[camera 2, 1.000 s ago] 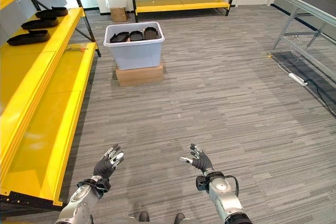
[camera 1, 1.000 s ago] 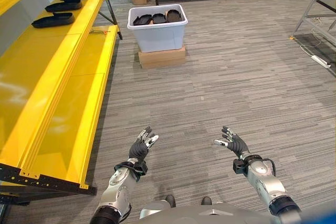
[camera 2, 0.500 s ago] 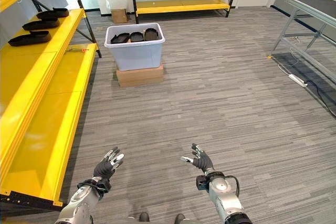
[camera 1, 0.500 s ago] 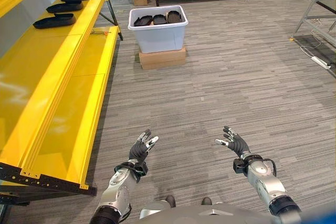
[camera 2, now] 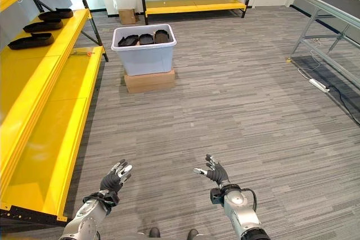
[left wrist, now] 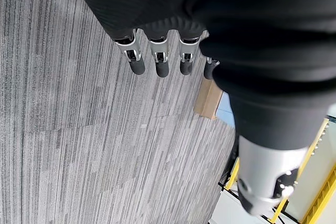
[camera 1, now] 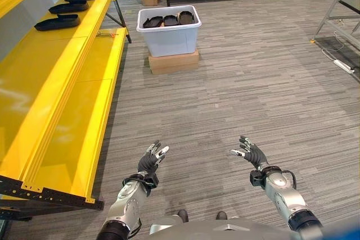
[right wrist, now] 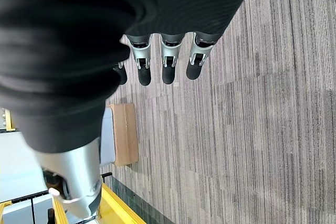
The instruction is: Move parts from the plastic box to the shelf.
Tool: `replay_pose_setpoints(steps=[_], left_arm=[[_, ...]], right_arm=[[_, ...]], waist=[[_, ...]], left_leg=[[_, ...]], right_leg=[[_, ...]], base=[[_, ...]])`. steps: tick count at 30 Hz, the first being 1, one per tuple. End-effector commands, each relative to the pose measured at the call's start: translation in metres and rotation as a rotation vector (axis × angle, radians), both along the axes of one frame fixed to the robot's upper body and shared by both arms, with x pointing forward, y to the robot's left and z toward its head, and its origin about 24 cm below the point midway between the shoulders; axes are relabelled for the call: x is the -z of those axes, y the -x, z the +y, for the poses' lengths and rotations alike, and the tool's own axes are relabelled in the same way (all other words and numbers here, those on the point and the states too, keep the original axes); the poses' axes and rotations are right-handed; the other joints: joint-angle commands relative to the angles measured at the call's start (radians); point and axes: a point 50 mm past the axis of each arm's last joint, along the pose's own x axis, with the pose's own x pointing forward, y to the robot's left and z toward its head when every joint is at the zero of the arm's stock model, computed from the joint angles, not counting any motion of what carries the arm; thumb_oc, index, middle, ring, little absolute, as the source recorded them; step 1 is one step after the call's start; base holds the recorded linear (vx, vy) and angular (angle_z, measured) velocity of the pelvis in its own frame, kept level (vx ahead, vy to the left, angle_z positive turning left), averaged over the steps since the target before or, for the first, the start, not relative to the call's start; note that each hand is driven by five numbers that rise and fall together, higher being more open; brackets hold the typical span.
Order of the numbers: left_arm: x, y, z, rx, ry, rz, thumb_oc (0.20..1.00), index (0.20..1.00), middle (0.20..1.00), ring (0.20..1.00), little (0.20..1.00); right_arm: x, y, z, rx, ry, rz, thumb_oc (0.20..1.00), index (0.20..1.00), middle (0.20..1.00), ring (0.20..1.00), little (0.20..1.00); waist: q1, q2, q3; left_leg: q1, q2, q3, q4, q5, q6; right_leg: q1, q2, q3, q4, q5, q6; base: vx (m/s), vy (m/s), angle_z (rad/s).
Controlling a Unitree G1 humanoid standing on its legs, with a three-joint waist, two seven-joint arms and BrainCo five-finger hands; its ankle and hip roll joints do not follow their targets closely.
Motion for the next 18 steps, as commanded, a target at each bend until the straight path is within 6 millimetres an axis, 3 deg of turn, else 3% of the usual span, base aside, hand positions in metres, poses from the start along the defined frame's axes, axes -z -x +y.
replay_pose_setpoints(steps=[1, 2, 3, 4, 5, 8, 9, 10, 11, 12, 14, 16, 18], left_arm=[[-0.019, -0.025, -0.009, -0.002, 0.03, -0.144, 1.0, 1.0, 1.0, 1.0, 1.0], [-0.022, -0.027, -0.008, 0.003, 0.032, -0.171, 1.0, 1.0, 1.0, 1.0, 1.0], [-0.031, -0.033, -0.007, 0.045, 0.03, -0.233, 1.0, 1.0, 1.0, 1.0, 1.0], [-0.034, -0.036, -0.007, 0.059, 0.032, -0.249, 1.0, 1.0, 1.0, 1.0, 1.0], [-0.037, -0.039, -0.007, 0.074, 0.033, -0.267, 1.0, 1.0, 1.0, 1.0, 1.0], [-0.042, -0.046, -0.008, 0.117, 0.028, -0.294, 1.0, 1.0, 1.0, 1.0, 1.0], [-0.042, -0.046, -0.008, 0.118, 0.024, -0.292, 1.0, 1.0, 1.0, 1.0, 1.0], [-0.042, -0.045, -0.009, 0.106, 0.03, -0.28, 1.0, 1.0, 1.0, 1.0, 1.0], [-0.042, -0.044, -0.008, 0.102, 0.033, -0.268, 1.0, 1.0, 1.0, 1.0, 1.0], [-0.039, -0.041, -0.008, 0.116, 0.028, -0.259, 1.0, 1.0, 1.0, 1.0, 1.0], [-0.036, -0.037, -0.009, 0.123, 0.019, -0.252, 1.0, 1.0, 1.0, 1.0, 1.0], [-0.031, -0.033, -0.009, 0.092, 0.034, -0.244, 1.0, 1.0, 1.0, 1.0, 1.0], [-0.028, -0.028, -0.011, 0.078, 0.04, -0.238, 1.0, 1.0, 1.0, 1.0, 1.0]], right_arm=[[-0.02, -0.017, 0.005, 0.006, -0.032, -0.13, 1.0, 1.0, 1.0, 1.0, 1.0], [-0.021, -0.018, 0.005, 0.006, -0.033, -0.131, 1.0, 1.0, 1.0, 1.0, 1.0], [-0.024, -0.02, 0.006, -0.007, -0.02, -0.148, 1.0, 1.0, 1.0, 1.0, 1.0], [-0.025, -0.021, 0.006, -0.006, -0.014, -0.153, 1.0, 1.0, 1.0, 1.0, 1.0], [-0.026, -0.022, 0.005, 0.0, -0.008, -0.157, 1.0, 1.0, 1.0, 1.0, 1.0], [-0.027, -0.023, 0.001, 0.005, 0.005, -0.175, 1.0, 1.0, 1.0, 1.0, 1.0], [-0.027, -0.023, 0.0, 0.0, 0.013, -0.176, 1.0, 1.0, 1.0, 1.0, 1.0], [-0.028, -0.022, -0.002, 0.004, 0.017, -0.175, 1.0, 1.0, 1.0, 1.0, 1.0], [-0.028, -0.021, -0.004, 0.024, -0.017, -0.179, 1.0, 1.0, 1.0, 1.0, 1.0], [-0.029, -0.019, -0.006, 0.045, -0.02, -0.194, 1.0, 1.0, 1.0, 1.0, 1.0], [-0.029, -0.016, -0.011, 0.074, -0.015, -0.207, 1.0, 1.0, 1.0, 1.0, 1.0], [-0.027, -0.012, -0.015, 0.11, 0.007, -0.213, 1.0, 1.0, 1.0, 1.0, 1.0], [-0.027, -0.009, -0.018, 0.136, 0.004, -0.224, 1.0, 1.0, 1.0, 1.0, 1.0]], waist=[[0.007, -0.02, 0.005], [0.005, -0.018, 0.011], [-0.001, -0.016, 0.029], [-0.003, -0.015, 0.038], [-0.003, -0.014, 0.05], [0.001, 0.0, 0.097], [0.001, 0.003, 0.103], [-0.011, -0.003, 0.116], [-0.031, -0.023, 0.122], [-0.044, -0.048, 0.126], [-0.055, -0.066, 0.129], [-0.066, -0.073, 0.129], [-0.075, -0.075, 0.124]], left_leg=[[0.019, -0.01, 0.064, 0.033, -0.06, -0.011], [0.018, -0.012, 0.07, 0.041, -0.065, -0.001], [-0.005, -0.02, 0.076, 0.067, -0.074, 0.028], [-0.012, -0.023, 0.074, 0.075, -0.077, 0.038], [-0.021, -0.028, 0.069, 0.084, -0.081, 0.049], [-0.021, -0.046, 0.054, 0.104, -0.104, 0.075], [-0.011, -0.048, 0.061, 0.097, -0.106, 0.074], [0.012, -0.057, 0.05, 0.075, -0.11, 0.064], [0.029, -0.074, 0.033, 0.074, -0.125, 0.054], [0.043, -0.09, 0.013, 0.084, -0.148, 0.05], [0.062, -0.099, -0.013, 0.09, -0.169, 0.046], [0.073, -0.105, -0.041, 0.096, -0.182, 0.053], [0.086, -0.11, -0.055, 0.097, -0.193, 0.055]], right_leg=[[0.0, -0.07, -0.035, 0.05, 0.011, 0.098], [-0.011, -0.075, -0.038, 0.101, -0.011, 0.098], [-0.078, -0.087, -0.039, 0.263, -0.029, 0.105], [-0.105, -0.09, -0.037, 0.324, -0.025, 0.11], [-0.144, -0.099, -0.037, 0.397, -0.013, 0.12], [-0.296, -0.189, -0.076, 0.72, 0.072, 0.153], [-0.316, -0.196, -0.091, 0.757, 0.086, 0.159], [-0.349, -0.162, -0.1, 0.697, 0.109, 0.171], [-0.36, -0.113, -0.092, 0.529, 0.135, 0.174], [-0.359, -0.099, -0.08, 0.351, 0.175, 0.181], [-0.365, -0.083, -0.064, 0.174, 0.212, 0.193], [-0.397, -0.076, -0.025, 0.122, 0.237, 0.204], [-0.377, -0.061, -0.006, 0.11, 0.232, 0.191]], base=[[0.02, 0.18, 0.0], [-0.04, 0.225, -0.02], [-0.06, 0.244, -0.03], [-0.07, 0.241, -0.04], [-0.06, 0.177, 0.0], [0.02, 0.238, -0.01], [0.2, 0.164, -0.09], [0.35, -0.004, -0.25], [0.52, -0.127, -0.21], [0.53, -0.193, -0.04], [0.42, -0.163, 0.45], [0.41, -0.122, 0.67], [0.47, -0.12, 0.33]])
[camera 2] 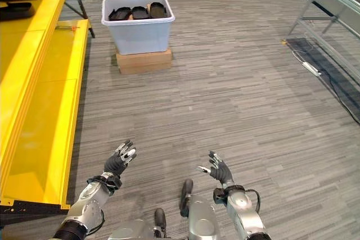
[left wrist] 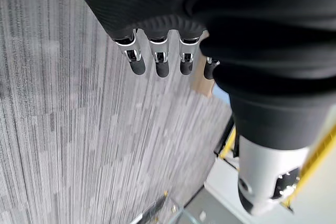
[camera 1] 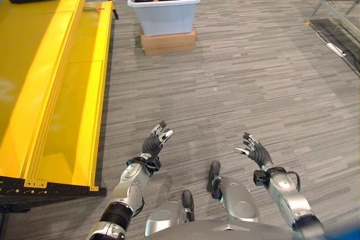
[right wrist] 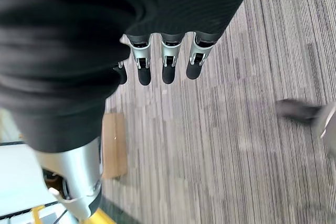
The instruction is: Move parts from the plastic box to the shelf.
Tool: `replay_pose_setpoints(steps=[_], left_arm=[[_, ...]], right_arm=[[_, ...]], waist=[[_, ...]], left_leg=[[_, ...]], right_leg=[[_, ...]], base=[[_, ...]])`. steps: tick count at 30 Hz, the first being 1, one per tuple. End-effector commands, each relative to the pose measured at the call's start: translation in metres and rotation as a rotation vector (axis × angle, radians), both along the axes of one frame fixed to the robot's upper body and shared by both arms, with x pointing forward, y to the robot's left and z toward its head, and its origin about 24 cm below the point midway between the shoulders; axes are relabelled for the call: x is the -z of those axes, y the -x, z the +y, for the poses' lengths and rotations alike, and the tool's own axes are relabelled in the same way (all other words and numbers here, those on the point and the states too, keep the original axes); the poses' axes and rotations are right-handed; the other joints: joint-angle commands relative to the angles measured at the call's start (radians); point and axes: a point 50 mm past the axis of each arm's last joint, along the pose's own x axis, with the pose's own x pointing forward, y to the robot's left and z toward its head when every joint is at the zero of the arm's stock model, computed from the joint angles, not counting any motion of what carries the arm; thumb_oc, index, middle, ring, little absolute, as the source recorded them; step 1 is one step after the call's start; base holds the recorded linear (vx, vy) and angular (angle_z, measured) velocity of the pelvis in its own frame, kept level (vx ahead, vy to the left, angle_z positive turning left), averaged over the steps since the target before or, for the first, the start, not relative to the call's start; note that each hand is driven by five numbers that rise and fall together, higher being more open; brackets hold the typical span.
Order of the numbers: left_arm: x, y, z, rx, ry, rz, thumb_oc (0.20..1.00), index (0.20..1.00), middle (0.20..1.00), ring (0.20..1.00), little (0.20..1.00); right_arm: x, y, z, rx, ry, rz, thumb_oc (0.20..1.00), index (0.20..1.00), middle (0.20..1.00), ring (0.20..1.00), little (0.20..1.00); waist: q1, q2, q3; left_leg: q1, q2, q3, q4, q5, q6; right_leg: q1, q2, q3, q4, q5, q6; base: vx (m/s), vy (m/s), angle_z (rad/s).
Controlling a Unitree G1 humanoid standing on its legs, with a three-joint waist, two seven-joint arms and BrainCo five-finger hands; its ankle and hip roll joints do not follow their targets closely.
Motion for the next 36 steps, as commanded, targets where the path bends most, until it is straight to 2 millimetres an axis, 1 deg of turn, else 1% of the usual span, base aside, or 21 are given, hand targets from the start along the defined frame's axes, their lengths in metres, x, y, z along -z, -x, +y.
replay_pose_setpoints(steps=[1, 2, 3, 4, 6, 8, 11, 13, 14, 15, 17, 18, 19, 20, 21, 22, 24, 26, 32, 34, 36], left_arm=[[-0.013, 0.003, -0.007, 0.013, 0.003, -0.119, 1.0, 1.0, 1.0, 1.0, 1.0], [-0.013, 0.003, -0.007, 0.013, 0.003, -0.119, 1.0, 1.0, 1.0, 1.0, 1.0], [-0.013, 0.004, -0.006, 0.001, 0.0, -0.117, 1.0, 1.0, 1.0, 1.0, 1.0], [-0.013, 0.003, -0.006, 0.001, 0.0, -0.118, 1.0, 1.0, 1.0, 1.0, 1.0], [-0.015, 0.004, -0.005, 0.005, 0.016, -0.129, 1.0, 1.0, 1.0, 1.0, 1.0], [-0.015, 0.005, -0.006, 0.009, 0.023, -0.138, 1.0, 1.0, 1.0, 1.0, 1.0], [-0.014, 0.005, -0.007, -0.026, 0.054, -0.126, 1.0, 1.0, 1.0, 1.0, 1.0], [-0.012, 0.003, -0.009, -0.075, 0.131, -0.119, 1.0, 1.0, 1.0, 1.0, 1.0], [-0.013, 0.002, -0.009, -0.092, 0.148, -0.125, 1.0, 1.0, 1.0, 1.0, 1.0], [-0.013, 0.001, -0.009, -0.132, 0.186, -0.128, 1.0, 1.0, 1.0, 1.0, 1.0], [-0.015, 0.0, -0.004, -0.187, 0.212, -0.127, 1.0, 1.0, 1.0, 1.0, 1.0], [-0.016, -0.001, -0.002, -0.193, 0.203, -0.134, 1.0, 1.0, 1.0, 1.0, 1.0], [-0.017, -0.003, -0.001, -0.192, 0.195, -0.14, 1.0, 1.0, 1.0, 1.0, 1.0], [-0.019, -0.003, 0.003, -0.209, 0.191, -0.146, 1.0, 1.0, 1.0, 1.0, 1.0], [-0.019, -0.002, 0.005, -0.223, 0.186, -0.143, 1.0, 1.0, 1.0, 1.0, 1.0], [-0.018, 0.001, 0.008, -0.248, 0.189, -0.133, 1.0, 1.0, 1.0, 1.0, 1.0], [-0.018, 0.005, 0.013, -0.273, 0.185, -0.134, 1.0, 1.0, 1.0, 1.0, 1.0], [-0.016, 0.008, 0.016, -0.297, 0.182, -0.133, 1.0, 1.0, 1.0, 1.0, 1.0], [-0.011, 0.013, 0.03, -0.401, 0.138, -0.133, 1.0, 1.0, 1.0, 1.0, 1.0], [-0.013, 0.012, 0.032, -0.363, 0.09, -0.133, 1.0, 1.0, 1.0, 1.0, 1.0], [-0.015, 0.008, 0.031, -0.301, 0.055, -0.132, 1.0, 1.0, 1.0, 1.0, 1.0]], right_arm=[[-0.019, -0.017, -0.004, 0.06, 0.003, -0.146, 1.0, 1.0, 1.0, 1.0, 1.0], [-0.019, -0.017, -0.005, 0.064, 0.006, -0.142, 1.0, 1.0, 1.0, 1.0, 1.0], [-0.015, -0.017, -0.01, 0.084, 0.036, -0.119, 1.0, 1.0, 1.0, 1.0, 1.0], [-0.015, -0.017, -0.011, 0.085, 0.036, -0.119, 1.0, 1.0, 1.0, 1.0, 1.0], [-0.015, -0.017, -0.015, 0.094, 0.041, -0.113, 1.0, 1.0, 1.0, 1.0, 1.0], [-0.015, -0.017, -0.018, 0.088, 0.062, -0.111, 1.0, 1.0, 1.0, 1.0, 1.0], [-0.013, -0.015, -0.023, 0.082, 0.093, -0.089, 1.0, 1.0, 1.0, 1.0, 1.0], [-0.012, -0.013, -0.027, 0.075, 0.109, -0.084, 1.0, 1.0, 1.0, 1.0, 1.0], [-0.012, -0.012, -0.028, 0.076, 0.113, -0.087, 1.0, 1.0, 1.0, 1.0, 1.0], [-0.012, -0.011, -0.031, 0.075, 0.121, -0.087, 1.0, 1.0, 1.0, 1.0, 1.0], [-0.012, -0.01, -0.034, 0.076, 0.124, -0.083, 1.0, 1.0, 1.0, 1.0, 1.0], [-0.012, -0.011, -0.035, 0.077, 0.121, -0.082, 1.0, 1.0, 1.0, 1.0, 1.0], [-0.012, -0.013, -0.035, 0.075, 0.115, -0.079, 1.0, 1.0, 1.0, 1.0, 1.0], [-0.012, -0.019, -0.027, 0.036, 0.123, -0.082, 1.0, 1.0, 1.0, 1.0, 1.0], [-0.012, -0.021, -0.025, 0.027, 0.128, -0.076, 1.0, 1.0, 1.0, 1.0, 1.0], [-0.012, -0.02, -0.023, 0.015, 0.142, -0.066, 1.0, 1.0, 1.0, 1.0, 1.0], [-0.012, -0.019, -0.02, -0.008, 0.162, -0.063, 1.0, 1.0, 1.0, 1.0, 1.0], [-0.012, -0.019, -0.018, -0.033, 0.167, -0.063, 1.0, 1.0, 1.0, 1.0, 1.0], [-0.01, -0.015, -0.01, -0.105, 0.188, -0.062, 1.0, 1.0, 1.0, 1.0, 1.0], [-0.007, -0.012, -0.011, -0.094, 0.177, -0.046, 1.0, 1.0, 1.0, 1.0, 1.0], [-0.006, -0.012, -0.008, -0.07, 0.148, -0.052, 1.0, 1.0, 1.0, 1.0, 1.0]], waist=[[0.003, -0.007, -0.049], [0.005, -0.008, -0.051], [0.02, 0.009, -0.074], [0.02, -0.001, -0.075], [0.023, 0.008, -0.096], [0.021, 0.016, -0.113], [0.013, 0.05, -0.14], [0.006, 0.053, -0.148], [0.003, 0.039, -0.15], [0.008, 0.039, -0.142], [0.018, 0.027, -0.119], [0.024, 0.024, -0.108], [0.031, 0.02, -0.097], [0.046, 0.011, -0.081], [0.05, 0.015, -0.081], [0.061, 0.03, -0.083], [0.081, 0.048, -0.081], [0.089, 0.053, -0.073], [0.089, 0.047, -0.059], [0.098, 0.04, -0.067], [0.111, 0.025, -0.088]], left_leg=[[0.079, 0.019, 0.011, -0.008, -0.083, -0.058], [0.078, 0.018, 0.011, -0.003, -0.087, -0.058], [0.09, 0.021, 0.017, 0.043, -0.13, -0.055], [0.081, 0.011, 0.023, 0.05, -0.121, -0.054], [0.093, 0.009, 0.033, 0.094, -0.147, -0.062], [0.101, 0.011, 0.042, 0.133, -0.133, -0.076], [0.101, 0.048, 0.062, 0.265, -0.023, -0.15], [0.057, 0.074, 0.09, 0.433, 0.085, -0.21], [0.023, 0.071, 0.108, 0.485, 0.133, -0.217], [-0.048, 0.113, 0.125, 0.646, 0.155, -0.253], [-0.169, 0.188, 0.149, 0.799, 0.157, -0.257], [-0.21, 0.216, 0.156, 0.809, 0.14, -0.246], [-0.236, 0.236, 0.167, 0.776, 0.126, -0.233], [-0.239, 0.249, 0.225, 0.507, 0.093, -0.201], [-0.238, 0.243, 0.232, 0.392, 0.101, -0.202], [-0.24, 0.223, 0.202, 0.192, 0.146, -0.211], [-0.27, 0.257, 0.156, 0.009, 0.259, -0.23], [-0.29, 0.288, 0.139, -0.037, 0.296, -0.243], [-0.322, 0.335, 0.17, -0.031, 0.295, -0.264], [-0.311, 0.324, 0.191, 0.006, 0.275, -0.252], [-0.283, 0.282, 0.22, 0.017, 0.228, -0.216]], right_leg=[[0.032, 0.017, 0.01, 0.053, 0.181, -0.007], [0.035, 0.016, 0.003, 0.056, 0.179, -0.009], [0.063, 0.017, -0.049, 0.094, 0.136, -0.025], [0.058, 0.005, -0.056, 0.095, 0.144, -0.035], [0.081, 0.011, -0.081, 0.107, 0.115, -0.062], [0.099, 0.026, -0.092, 0.102, 0.096, -0.083], [0.14, 0.079, -0.106, 0.096, 0.037, -0.13], [0.17, 0.09, -0.11, 0.09, 0.002, -0.167], [0.176, 0.075, -0.117, 0.08, 0.007, -0.181], [0.215, 0.086, -0.106, 0.071, -0.025, -0.193], [0.256, 0.082, -0.096, 0.067, -0.053, -0.212], [0.272, 0.083, -0.093, 0.065, -0.062, -0.215], [0.29, 0.085, -0.084, 0.059, -0.066, -0.214], [0.33, 0.079, -0.051, 0.042, -0.073, -0.192], [0.338, 0.077, -0.039, 0.038, -0.07, -0.181], [0.35, 0.075, -0.013, 0.04, -0.074, -0.165], [0.364, 0.082, 0.012, 0.039, -0.077, -0.167], [0.378, 0.08, 0.024, 0.044, -0.09, -0.169], [0.409, 0.037, 0.001, 0.13, -0.173, -0.155], [0.441, 0.027, -0.017, 0.149, -0.203, -0.149], [0.482, 0.014, -0.035, 0.151, -0.223, -0.133]], base=[[0.4, -0.122, 0.33], [0.66, -0.214, 0.47], [0.39, -0.151, 0.38], [0.49, -0.198, 0.23], [0.32, -0.144, 0.0], [0.32, -0.129, 0.11], [0.34, -0.157, -0.03], [0.25, -0.175, -0.12], [0.25, -0.207, -0.27], [0.22, -0.186, -0.15], [0.22, -0.198, 0.13], [0.17, -0.141, 0.02], [0.3, 0.021, -0.2], [0.35, 0.139, -0.6], [0.48, 0.323, -0.42], [0.42, 0.325, -0.55], [0.33, 0.248, -0.44], [0.24, 0.145, -0.48], [0.31, 0.216, -0.4], [0.51, 0.34, 0.11], [0.43, 0.327, 0.11]])
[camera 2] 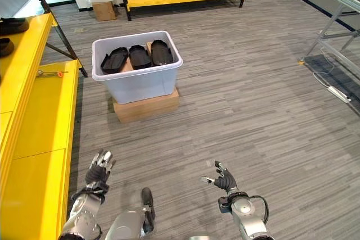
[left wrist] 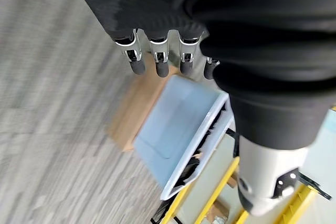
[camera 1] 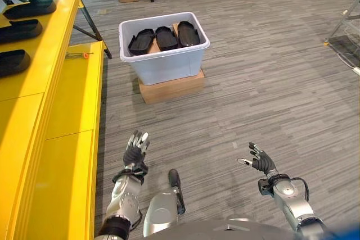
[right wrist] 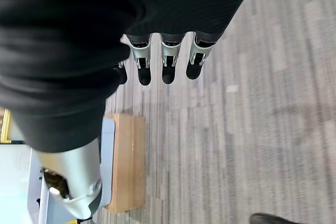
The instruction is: Move parts from the plastic box to the shelf.
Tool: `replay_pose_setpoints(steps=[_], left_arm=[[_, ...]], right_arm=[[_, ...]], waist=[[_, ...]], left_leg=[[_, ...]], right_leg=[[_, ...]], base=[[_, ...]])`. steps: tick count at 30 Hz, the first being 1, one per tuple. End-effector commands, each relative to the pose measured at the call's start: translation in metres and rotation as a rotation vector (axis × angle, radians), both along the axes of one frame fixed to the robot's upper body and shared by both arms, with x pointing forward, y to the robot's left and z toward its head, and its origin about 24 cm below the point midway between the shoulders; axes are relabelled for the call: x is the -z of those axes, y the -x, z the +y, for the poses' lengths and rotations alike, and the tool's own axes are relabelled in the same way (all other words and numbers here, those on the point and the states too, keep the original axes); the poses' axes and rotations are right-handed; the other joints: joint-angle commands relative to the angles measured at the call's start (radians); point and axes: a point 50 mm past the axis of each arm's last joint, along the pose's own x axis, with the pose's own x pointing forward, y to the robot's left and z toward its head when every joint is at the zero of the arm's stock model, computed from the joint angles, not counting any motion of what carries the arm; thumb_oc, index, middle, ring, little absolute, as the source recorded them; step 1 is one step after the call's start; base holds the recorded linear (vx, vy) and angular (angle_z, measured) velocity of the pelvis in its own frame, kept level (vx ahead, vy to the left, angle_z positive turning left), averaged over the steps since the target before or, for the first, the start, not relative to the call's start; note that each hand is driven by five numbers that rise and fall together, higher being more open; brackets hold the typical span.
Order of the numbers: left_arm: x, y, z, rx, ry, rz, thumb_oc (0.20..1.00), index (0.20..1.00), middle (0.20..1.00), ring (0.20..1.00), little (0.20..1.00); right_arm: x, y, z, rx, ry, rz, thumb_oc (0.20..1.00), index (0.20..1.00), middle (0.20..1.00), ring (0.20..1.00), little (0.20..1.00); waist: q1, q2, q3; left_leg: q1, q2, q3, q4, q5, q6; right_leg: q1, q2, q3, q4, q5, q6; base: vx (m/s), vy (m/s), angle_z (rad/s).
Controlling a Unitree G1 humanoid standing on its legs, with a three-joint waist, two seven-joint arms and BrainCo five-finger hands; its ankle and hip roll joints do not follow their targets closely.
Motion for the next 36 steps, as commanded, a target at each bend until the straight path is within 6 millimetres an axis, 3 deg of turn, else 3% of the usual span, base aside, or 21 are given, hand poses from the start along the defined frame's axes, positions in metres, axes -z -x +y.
replay_pose_setpoints(steps=[1, 2, 4, 8, 10, 11, 12, 13, 14, 15, 16, 19, 20, 21, 24, 28, 32, 36], left_arm=[[0.001, 0.01, -0.009, 0.07, -0.043, -0.003, 1.0, 1.0, 1.0, 1.0, 1.0], [-0.006, 0.005, -0.011, 0.158, -0.137, -0.008, 1.0, 1.0, 1.0, 1.0, 1.0], [-0.008, 0.0, -0.012, 0.192, -0.18, -0.003, 1.0, 1.0, 1.0, 1.0, 1.0], [-0.009, -0.006, -0.012, 0.228, -0.209, 0.008, 1.0, 1.0, 1.0, 1.0, 1.0], [-0.009, -0.008, -0.016, 0.237, -0.205, 0.015, 1.0, 1.0, 1.0, 1.0, 1.0], [-0.008, -0.008, -0.017, 0.234, -0.202, 0.018, 1.0, 1.0, 1.0, 1.0, 1.0], [-0.007, -0.007, -0.017, 0.232, -0.198, 0.02, 1.0, 1.0, 1.0, 1.0, 1.0], [-0.007, -0.007, -0.019, 0.234, -0.198, 0.018, 1.0, 1.0, 1.0, 1.0, 1.0], [-0.007, -0.006, -0.019, 0.253, -0.209, 0.032, 1.0, 1.0, 1.0, 1.0, 1.0], [-0.006, -0.006, -0.019, 0.256, -0.21, 0.035, 1.0, 1.0, 1.0, 1.0, 1.0], [-0.005, -0.004, -0.018, 0.26, -0.228, 0.053, 1.0, 1.0, 1.0, 1.0, 1.0], [-0.002, -0.001, -0.017, 0.253, -0.219, 0.065, 1.0, 1.0, 1.0, 1.0, 1.0], [0.0, 0.002, -0.018, 0.268, -0.221, 0.065, 1.0, 1.0, 1.0, 1.0, 1.0], [0.004, 0.009, -0.021, 0.286, -0.224, 0.069, 1.0, 1.0, 1.0, 1.0, 1.0], [0.006, 0.01, -0.024, 0.303, -0.223, 0.074, 1.0, 1.0, 1.0, 1.0, 1.0], [0.009, 0.011, -0.022, 0.28, -0.19, 0.082, 1.0, 1.0, 1.0, 1.0, 1.0], [0.01, 0.016, -0.023, 0.26, -0.161, 0.083, 1.0, 1.0, 1.0, 1.0, 1.0], [0.013, 0.019, -0.022, 0.229, -0.128, 0.093, 1.0, 1.0, 1.0, 1.0, 1.0]], right_arm=[[-0.013, -0.007, -0.005, 0.014, -0.013, -0.09, 1.0, 1.0, 1.0, 1.0, 1.0], [-0.019, -0.012, 0.002, 0.025, -0.036, -0.129, 1.0, 1.0, 1.0, 1.0, 1.0], [-0.023, -0.015, 0.006, 0.04, -0.057, -0.148, 1.0, 1.0, 1.0, 1.0, 1.0], [-0.028, -0.02, 0.011, 0.059, -0.085, -0.177, 1.0, 1.0, 1.0, 1.0, 1.0], [-0.029, -0.022, 0.017, 0.053, -0.093, -0.189, 1.0, 1.0, 1.0, 1.0, 1.0], [-0.03, -0.024, 0.018, 0.048, -0.094, -0.19, 1.0, 1.0, 1.0, 1.0, 1.0], [-0.031, -0.024, 0.018, 0.045, -0.091, -0.193, 1.0, 1.0, 1.0, 1.0, 1.0], [-0.032, -0.026, 0.017, 0.048, -0.095, -0.197, 1.0, 1.0, 1.0, 1.0, 1.0], [-0.032, -0.025, 0.012, 0.08, -0.126, -0.183, 1.0, 1.0, 1.0, 1.0, 1.0], [-0.031, -0.025, 0.012, 0.079, -0.126, -0.181, 1.0, 1.0, 1.0, 1.0, 1.0], [-0.031, -0.025, 0.007, 0.117, -0.151, -0.177, 1.0, 1.0, 1.0, 1.0, 1.0], [-0.031, -0.024, 0.003, 0.127, -0.14, -0.18, 1.0, 1.0, 1.0, 1.0, 1.0], [-0.029, -0.021, 0.0, 0.133, -0.122, -0.18, 1.0, 1.0, 1.0, 1.0, 1.0], [-0.027, -0.016, -0.003, 0.163, -0.111, -0.177, 1.0, 1.0, 1.0, 1.0, 1.0], [-0.023, -0.014, -0.009, 0.229, -0.111, -0.165, 1.0, 1.0, 1.0, 1.0, 1.0], [-0.014, -0.008, -0.02, 0.283, -0.055, -0.101, 1.0, 1.0, 1.0, 1.0, 1.0], [-0.011, -0.002, -0.031, 0.315, -0.001, -0.081, 1.0, 1.0, 1.0, 1.0, 1.0], [-0.012, 0.0, -0.04, 0.34, 0.031, -0.086, 1.0, 1.0, 1.0, 1.0, 1.0]], waist=[[0.027, 0.048, -0.066], [0.038, 0.034, -0.089], [0.037, 0.025, -0.101], [0.035, 0.024, -0.116], [0.037, 0.047, -0.113], [0.031, 0.052, -0.107], [0.02, 0.057, -0.099], [0.004, 0.076, -0.083], [-0.004, 0.063, -0.065], [-0.005, 0.063, -0.063], [-0.012, 0.044, -0.051], [-0.025, 0.03, -0.043], [-0.041, 0.03, -0.037], [-0.047, 0.032, -0.027], [-0.053, 0.02, -0.036], [-0.058, 0.022, -0.061], [-0.066, 0.028, -0.092], [-0.076, 0.036, -0.113]], left_leg=[[0.054, 0.111, -0.02, -0.138, 0.054, -0.142], [0.078, 0.058, -0.041, -0.157, 0.018, -0.098], [0.104, 0.009, -0.065, -0.185, -0.007, -0.059], [0.143, -0.051, -0.09, -0.215, -0.043, -0.004], [0.186, -0.071, -0.099, -0.223, -0.076, 0.028], [0.201, -0.07, -0.1, -0.224, -0.085, 0.032], [0.219, -0.07, -0.112, -0.228, -0.092, 0.032], [0.243, -0.044, -0.118, -0.232, -0.085, 0.021], [0.268, -0.041, -0.121, -0.225, -0.104, 0.003], [0.27, -0.04, -0.121, -0.225, -0.105, 0.002], [0.295, -0.047, -0.119, -0.215, -0.128, -0.009], [0.322, -0.061, -0.133, -0.21, -0.16, -0.013], [0.344, -0.064, -0.161, -0.206, -0.183, -0.011], [0.371, -0.067, -0.178, -0.189, -0.214, -0.006], [0.377, -0.079, -0.184, -0.149, -0.245, 0.004], [0.389, -0.076, -0.163, -0.128, -0.262, -0.002], [0.412, -0.049, -0.124, -0.054, -0.304, -0.02], [0.406, -0.017, -0.092, 0.042, -0.259, -0.051]], right_leg=[[-0.125, 0.109, -0.047, 0.009, 0.111, -0.04], [-0.124, 0.083, -0.038, 0.078, 0.11, -0.008], [-0.152, 0.056, -0.018, 0.208, 0.174, 0.031], [-0.219, 0.02, 0.01, 0.475, 0.287, 0.09], [-0.328, -0.047, 0.008, 0.7, 0.347, 0.092], [-0.368, -0.032, 0.014, 0.72, 0.346, 0.091], [-0.42, 0.0, 0.021, 0.71, 0.332, 0.084], [-0.5, 0.06, 0.003, 0.613, 0.31, 0.045], [-0.503, 0.068, -0.038, 0.336, 0.315, 0.037], [-0.501, 0.069, -0.041, 0.323, 0.316, 0.037], [-0.51, 0.07, -0.059, 0.114, 0.374, 0.052], [-0.542, 0.059, -0.032, -0.032, 0.449, 0.08], [-0.582, 0.049, 0.008, -0.131, 0.472, 0.091], [-0.589, 0.032, 0.004, -0.163, 0.487, 0.102], [-0.552, 0.021, 0.022, -0.165, 0.502, 0.106], [-0.517, 0.019, -0.004, -0.107, 0.478, 0.093], [-0.489, 0.046, -0.033, -0.014, 0.409, 0.033], [-0.47, 0.072, -0.048, -0.005, 0.364, -0.008]], base=[[0.37, 0.384, 0.13], [0.38, 0.435, 0.17], [0.35, 0.444, 0.22], [0.19, 0.277, 0.21], [0.25, 0.34, 0.23], [0.23, 0.214, 0.01], [0.16, 0.011, -0.12], [0.29, -0.126, 0.01], [0.25, -0.147, 0.28], [0.38, -0.199, 0.41], [0.27, -0.129, 0.3], [0.3, -0.107, 0.15], [0.66, -0.231, 0.27], [0.68, -0.259, 0.36], [0.43, -0.195, 0.25], [0.38, -0.17, 0.43], [0.37, -0.227, 0.05], [0.28, -0.213, -0.29]])
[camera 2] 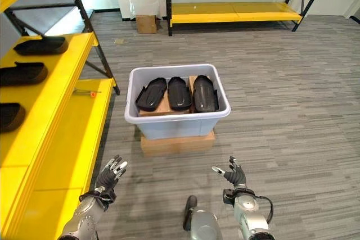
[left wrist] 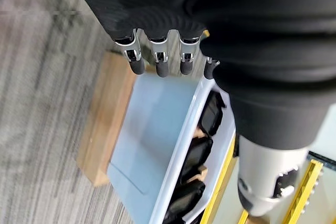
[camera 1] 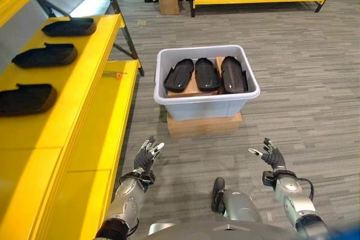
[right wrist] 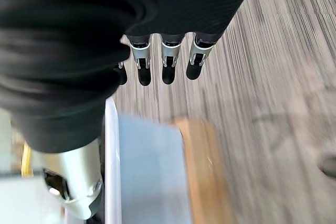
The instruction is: Move parts from the plastic box to the shelf.
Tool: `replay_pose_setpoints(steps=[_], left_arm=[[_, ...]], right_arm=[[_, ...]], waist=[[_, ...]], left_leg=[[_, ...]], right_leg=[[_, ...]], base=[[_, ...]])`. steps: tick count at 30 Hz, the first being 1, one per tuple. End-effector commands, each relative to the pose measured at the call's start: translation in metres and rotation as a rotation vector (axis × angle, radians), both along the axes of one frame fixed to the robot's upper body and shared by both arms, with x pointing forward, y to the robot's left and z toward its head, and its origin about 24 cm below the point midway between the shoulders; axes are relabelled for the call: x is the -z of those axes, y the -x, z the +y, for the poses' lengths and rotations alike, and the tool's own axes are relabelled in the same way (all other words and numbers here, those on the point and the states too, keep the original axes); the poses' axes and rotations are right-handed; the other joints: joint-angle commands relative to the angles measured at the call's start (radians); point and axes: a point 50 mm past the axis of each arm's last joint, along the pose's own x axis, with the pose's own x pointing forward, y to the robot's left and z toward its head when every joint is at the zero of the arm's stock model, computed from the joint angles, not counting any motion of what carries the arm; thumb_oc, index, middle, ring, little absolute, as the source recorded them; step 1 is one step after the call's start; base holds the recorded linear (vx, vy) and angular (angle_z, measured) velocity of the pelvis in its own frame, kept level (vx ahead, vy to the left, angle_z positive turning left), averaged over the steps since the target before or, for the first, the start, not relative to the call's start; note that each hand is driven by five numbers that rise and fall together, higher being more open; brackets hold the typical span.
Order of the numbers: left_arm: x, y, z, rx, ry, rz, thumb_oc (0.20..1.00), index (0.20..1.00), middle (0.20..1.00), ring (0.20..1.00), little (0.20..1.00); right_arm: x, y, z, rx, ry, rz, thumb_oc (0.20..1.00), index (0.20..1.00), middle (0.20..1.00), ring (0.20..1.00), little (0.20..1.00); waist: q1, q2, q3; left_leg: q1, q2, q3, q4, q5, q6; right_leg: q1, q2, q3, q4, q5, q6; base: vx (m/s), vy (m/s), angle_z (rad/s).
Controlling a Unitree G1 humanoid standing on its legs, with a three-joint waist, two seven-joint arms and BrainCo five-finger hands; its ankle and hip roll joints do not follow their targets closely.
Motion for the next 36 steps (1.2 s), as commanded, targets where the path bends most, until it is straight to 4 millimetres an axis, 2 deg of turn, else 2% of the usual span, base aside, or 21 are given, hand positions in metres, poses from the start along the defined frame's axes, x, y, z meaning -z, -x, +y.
replay_pose_setpoints(steps=[1, 2, 3, 4, 6, 8, 10, 12, 14, 15, 16, 18, 20, 21, 25, 26, 29, 31, 33, 34, 36], left_arm=[[-0.015, -0.011, -0.002, 0.001, 0.01, -0.105, 1.0, 1.0, 1.0, 1.0, 1.0], [-0.014, -0.012, -0.004, -0.004, 0.017, -0.098, 1.0, 1.0, 1.0, 1.0, 1.0], [-0.013, -0.012, -0.004, -0.006, 0.02, -0.097, 1.0, 1.0, 1.0, 1.0, 1.0], [-0.011, -0.013, -0.005, -0.018, 0.043, -0.084, 1.0, 1.0, 1.0, 1.0, 1.0], [-0.009, -0.014, -0.007, -0.028, 0.047, -0.076, 1.0, 1.0, 1.0, 1.0, 1.0], [-0.009, -0.015, -0.006, -0.031, 0.029, -0.068, 1.0, 1.0, 1.0, 1.0, 1.0], [-0.009, -0.014, -0.003, -0.051, 0.024, -0.066, 1.0, 1.0, 1.0, 1.0, 1.0], [-0.008, -0.012, 0.002, -0.088, 0.018, -0.061, 1.0, 1.0, 1.0, 1.0, 1.0], [-0.007, -0.01, 0.004, -0.112, 0.027, -0.056, 1.0, 1.0, 1.0, 1.0, 1.0], [-0.006, -0.007, 0.006, -0.128, 0.027, -0.056, 1.0, 1.0, 1.0, 1.0, 1.0], [-0.004, -0.003, 0.012, -0.166, 0.014, -0.038, 1.0, 1.0, 1.0, 1.0, 1.0], [-0.001, 0.0, 0.014, -0.183, 0.008, -0.024, 1.0, 1.0, 1.0, 1.0, 1.0], [0.007, 0.007, 0.013, -0.197, 0.009, 0.015, 1.0, 1.0, 1.0, 1.0, 1.0], [0.009, 0.008, 0.012, -0.189, 0.0, 0.023, 1.0, 1.0, 1.0, 1.0, 1.0], [0.008, 0.005, 0.01, -0.17, -0.026, 0.035, 1.0, 1.0, 1.0, 1.0, 1.0], [0.004, 0.001, 0.018, -0.196, -0.056, 0.022, 1.0, 1.0, 1.0, 1.0, 1.0], [0.0, 0.0, 0.025, -0.199, -0.072, 0.013, 1.0, 1.0, 1.0, 1.0, 1.0], [-0.002, 0.001, 0.035, -0.181, -0.088, 0.018, 1.0, 1.0, 1.0, 1.0, 1.0], [-0.002, 0.001, 0.035, -0.178, -0.089, 0.02, 1.0, 1.0, 1.0, 1.0, 1.0], [-0.001, 0.002, 0.036, -0.164, -0.09, 0.04, 1.0, 1.0, 1.0, 1.0, 1.0], [0.002, 0.005, 0.035, -0.147, -0.097, 0.055, 1.0, 1.0, 1.0, 1.0, 1.0]], right_arm=[[-0.011, -0.003, -0.012, 0.022, 0.062, -0.059, 1.0, 1.0, 1.0, 1.0, 1.0], [-0.011, -0.002, -0.016, 0.033, 0.071, -0.058, 1.0, 1.0, 1.0, 1.0, 1.0], [-0.011, -0.001, -0.016, 0.034, 0.072, -0.058, 1.0, 1.0, 1.0, 1.0, 1.0], [-0.011, 0.0, -0.02, 0.039, 0.077, -0.061, 1.0, 1.0, 1.0, 1.0, 1.0], [-0.012, -0.001, -0.022, 0.027, 0.089, -0.071, 1.0, 1.0, 1.0, 1.0, 1.0], [-0.015, -0.004, -0.022, 0.026, 0.074, -0.093, 1.0, 1.0, 1.0, 1.0, 1.0], [-0.018, -0.009, -0.019, 0.018, 0.047, -0.111, 1.0, 1.0, 1.0, 1.0, 1.0], [-0.022, -0.014, -0.015, -0.008, 0.035, -0.12, 1.0, 1.0, 1.0, 1.0, 1.0], [-0.022, -0.012, -0.013, -0.024, 0.046, -0.116, 1.0, 1.0, 1.0, 1.0, 1.0], [-0.022, -0.01, -0.011, -0.036, 0.049, -0.114, 1.0, 1.0, 1.0, 1.0, 1.0], [-0.021, -0.01, -0.007, -0.056, 0.038, -0.109, 1.0, 1.0, 1.0, 1.0, 1.0], [-0.02, -0.009, -0.005, -0.056, 0.018, -0.1, 1.0, 1.0, 1.0, 1.0, 1.0], [-0.017, -0.008, 0.0, -0.069, 0.004, -0.096, 1.0, 1.0, 1.0, 1.0, 1.0], [-0.016, -0.007, 0.0, -0.051, -0.005, -0.092, 1.0, 1.0, 1.0, 1.0, 1.0], [-0.014, -0.005, 0.002, -0.045, -0.032, -0.096, 1.0, 1.0, 1.0, 1.0, 1.0], [-0.016, -0.007, 0.014, -0.106, -0.036, -0.106, 1.0, 1.0, 1.0, 1.0, 1.0], [-0.017, -0.008, 0.017, -0.105, -0.05, -0.111, 1.0, 1.0, 1.0, 1.0, 1.0], [-0.018, -0.011, 0.022, -0.111, -0.061, -0.122, 1.0, 1.0, 1.0, 1.0, 1.0], [-0.018, -0.012, 0.022, -0.111, -0.062, -0.123, 1.0, 1.0, 1.0, 1.0, 1.0], [-0.02, -0.015, 0.026, -0.111, -0.065, -0.13, 1.0, 1.0, 1.0, 1.0, 1.0], [-0.025, -0.023, 0.034, -0.145, -0.063, -0.154, 1.0, 1.0, 1.0, 1.0, 1.0]], waist=[[-0.025, -0.026, -0.039], [-0.031, -0.022, -0.043], [-0.032, -0.021, -0.044], [-0.035, -0.02, -0.043], [-0.031, -0.022, -0.039], [-0.011, -0.031, -0.014], [-0.003, -0.038, 0.0], [-0.007, -0.041, 0.005], [-0.01, -0.032, 0.003], [-0.001, -0.022, 0.003], [0.019, -0.011, 0.004], [0.025, -0.01, 0.005], [0.021, -0.009, 0.001], [0.018, -0.013, 0.0], [0.019, -0.021, 0.002], [0.03, -0.032, -0.001], [0.041, -0.04, -0.005], [0.062, -0.052, -0.013], [0.064, -0.053, -0.015], [0.08, -0.059, -0.018], [0.085, -0.059, -0.002]], left_leg=[[-0.098, 0.063, 0.045, 0.103, 0.067, -0.025], [-0.11, 0.083, 0.068, 0.165, 0.111, -0.049], [-0.113, 0.088, 0.071, 0.176, 0.118, -0.054], [-0.151, 0.122, 0.096, 0.277, 0.185, -0.087], [-0.204, 0.135, 0.103, 0.375, 0.207, -0.104], [-0.326, 0.147, 0.089, 0.417, 0.202, -0.084], [-0.366, 0.151, 0.104, 0.353, 0.184, -0.063], [-0.362, 0.163, 0.144, 0.193, 0.189, -0.055], [-0.351, 0.162, 0.14, 0.01, 0.237, -0.068], [-0.357, 0.167, 0.102, -0.115, 0.293, -0.088], [-0.383, 0.196, 0.061, -0.199, 0.356, -0.1], [-0.397, 0.214, 0.044, -0.203, 0.375, -0.107], [-0.371, 0.234, 0.077, -0.222, 0.352, -0.1], [-0.357, 0.225, 0.075, -0.222, 0.335, -0.107], [-0.337, 0.195, 0.093, -0.199, 0.292, -0.085], [-0.329, 0.165, 0.1, -0.193, 0.267, -0.06], [-0.327, 0.148, 0.1, -0.194, 0.254, -0.043], [-0.325, 0.116, 0.08, -0.208, 0.231, -0.006], [-0.325, 0.113, 0.079, -0.209, 0.229, -0.004], [-0.325, 0.088, 0.08, -0.218, 0.209, 0.025], [-0.302, 0.083, 0.097, -0.223, 0.183, 0.034]], right_leg=[[0.056, -0.049, -0.026, -0.115, 0.059, 0.166], [0.067, -0.035, -0.039, -0.116, 0.039, 0.145], [0.069, -0.032, -0.042, -0.117, 0.036, 0.141], [0.095, -0.015, -0.055, -0.132, 0.014, 0.115], [0.121, -0.004, -0.064, -0.14, -0.01, 0.095], [0.162, -0.002, -0.044, -0.155, -0.02, 0.089], [0.191, -0.005, -0.021, -0.165, -0.023, 0.098], [0.218, -0.013, -0.009, -0.181, -0.024, 0.112], [0.24, -0.021, 0.0, -0.197, -0.022, 0.126], [0.26, -0.023, 0.017, -0.211, -0.025, 0.135], [0.273, -0.026, 0.038, -0.216, -0.025, 0.135], [0.285, -0.034, 0.045, -0.215, -0.031, 0.136], [0.29, -0.064, 0.031, -0.182, -0.058, 0.151], [0.3, -0.076, 0.025, -0.175, -0.071, 0.162], [0.299, -0.108, 0.001, -0.151, -0.065, 0.192], [0.298, -0.128, -0.003, -0.131, -0.064, 0.209], [0.297, -0.136, -0.005, -0.118, -0.067, 0.218], [0.286, -0.148, 0.002, -0.071, -0.056, 0.24], [0.287, -0.148, 0.002, -0.07, -0.057, 0.241], [0.251, -0.172, -0.013, 0.01, -0.016, 0.264], [0.151, -0.174, -0.034, 0.05, 0.023, 0.259]], base=[[0.36, -0.306, -0.39], [0.31, -0.273, -0.13], [0.2, -0.26, 0.03], [0.13, -0.192, -0.01], [0.21, -0.236, -0.07], [0.21, -0.15, 0.03], [0.15, 0.027, -0.26], [0.2, 0.15, -0.41], [0.24, 0.256, -0.16], [0.34, 0.368, -0.39], [0.33, 0.341, -0.43], [0.2, 0.208, -0.54], [0.31, 0.382, -0.73], [0.32, 0.4, -0.41], [0.19, 0.316, 0.08], [0.22, 0.449, 0.16], [0.14, 0.282, 0.0], [0.14, 0.294, 0.11], [0.05, 0.162, 0.15], [0.05, 0.23, 0.05], [0.01, 0.061, -0.07]])
